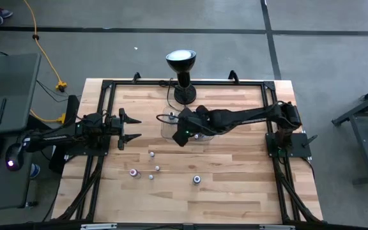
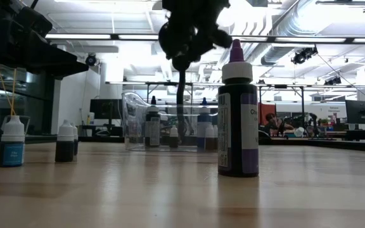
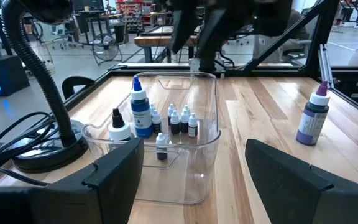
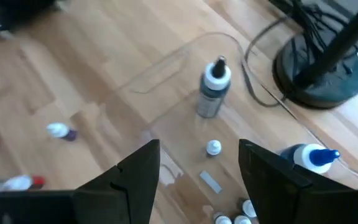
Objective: Pick & Place food coloring
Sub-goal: Put the small blue food coloring bottle into the transparent bin
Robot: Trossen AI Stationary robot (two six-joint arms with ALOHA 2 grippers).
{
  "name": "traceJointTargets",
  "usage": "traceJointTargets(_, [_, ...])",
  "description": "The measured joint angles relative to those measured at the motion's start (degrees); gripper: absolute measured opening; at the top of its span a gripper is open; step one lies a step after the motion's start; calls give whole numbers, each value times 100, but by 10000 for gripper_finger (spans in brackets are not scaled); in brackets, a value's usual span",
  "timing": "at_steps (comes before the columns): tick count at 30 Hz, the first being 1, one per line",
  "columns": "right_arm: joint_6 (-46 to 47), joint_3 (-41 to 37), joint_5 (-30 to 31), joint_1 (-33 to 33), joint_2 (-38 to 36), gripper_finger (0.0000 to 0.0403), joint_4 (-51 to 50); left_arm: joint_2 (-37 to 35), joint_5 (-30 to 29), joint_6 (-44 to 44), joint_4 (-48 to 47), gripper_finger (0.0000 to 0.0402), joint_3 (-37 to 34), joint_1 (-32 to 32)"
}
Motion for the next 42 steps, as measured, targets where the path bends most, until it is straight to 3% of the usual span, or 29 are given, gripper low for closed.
traceJointTargets(7, [-431,0,-390,452,-288,207,184,0,0,-1,0,278,1,1])
traceJointTargets(25, [-1858,139,-2438,903,-213,207,321,0,0,-2,0,278,2,2])
traceJointTargets(36, [-2914,2827,-2372,901,1131,207,-1229,0,0,-2,0,278,1,1])
traceJointTargets(42, [-3803,3947,-2375,903,1990,206,-1485,0,0,-2,0,278,2,1])
